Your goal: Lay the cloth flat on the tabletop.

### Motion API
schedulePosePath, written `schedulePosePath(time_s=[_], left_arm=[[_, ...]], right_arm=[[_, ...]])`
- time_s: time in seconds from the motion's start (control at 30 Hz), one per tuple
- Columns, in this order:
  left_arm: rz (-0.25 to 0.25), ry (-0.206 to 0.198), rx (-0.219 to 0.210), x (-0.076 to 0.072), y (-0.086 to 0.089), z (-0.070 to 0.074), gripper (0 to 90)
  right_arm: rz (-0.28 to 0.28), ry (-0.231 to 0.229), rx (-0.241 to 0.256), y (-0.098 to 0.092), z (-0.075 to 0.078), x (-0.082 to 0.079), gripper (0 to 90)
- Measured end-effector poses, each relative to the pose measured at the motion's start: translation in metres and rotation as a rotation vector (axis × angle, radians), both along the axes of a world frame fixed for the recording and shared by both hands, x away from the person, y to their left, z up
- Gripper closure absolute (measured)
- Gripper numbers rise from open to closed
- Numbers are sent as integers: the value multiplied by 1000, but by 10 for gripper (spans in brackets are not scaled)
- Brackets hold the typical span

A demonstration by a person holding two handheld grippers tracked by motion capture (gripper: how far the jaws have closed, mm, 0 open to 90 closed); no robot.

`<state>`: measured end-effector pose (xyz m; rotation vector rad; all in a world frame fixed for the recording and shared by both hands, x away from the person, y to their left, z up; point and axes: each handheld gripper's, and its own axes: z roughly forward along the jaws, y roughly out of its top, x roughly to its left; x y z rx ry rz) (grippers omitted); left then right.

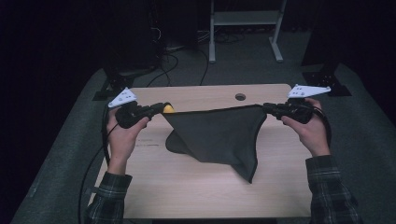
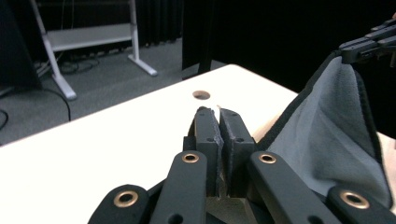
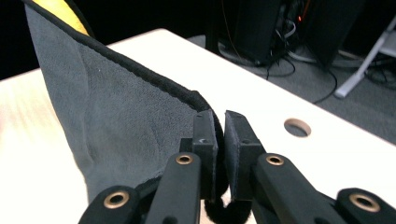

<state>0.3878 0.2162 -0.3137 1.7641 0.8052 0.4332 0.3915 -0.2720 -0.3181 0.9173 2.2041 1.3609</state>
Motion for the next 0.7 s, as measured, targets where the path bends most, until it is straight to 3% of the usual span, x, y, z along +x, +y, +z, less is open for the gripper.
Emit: schedulePosePath(time_s=[0.1,0.2,0.3,0.53,0.6,0.67,0.7], left_arm=[[8,38,10,18,-7,-18,872],[13,55,16,28,-12,-27,870],[33,86,34,49,-20,-47,869],[44,121,56,75,-27,-75,861],[49,127,68,81,-29,-83,829],[57,130,71,86,-31,-89,733],[59,140,69,88,-32,-92,705]], right_arm=[[-28,46,-27,-1,-18,16,825],[-47,55,-54,0,-26,24,824],[-81,70,-86,0,-41,39,822],[-124,112,-106,0,-63,60,822],[-141,121,-108,-1,-71,66,850],[-164,126,-113,-3,-77,71,844],[-188,131,-111,-5,-81,74,807]])
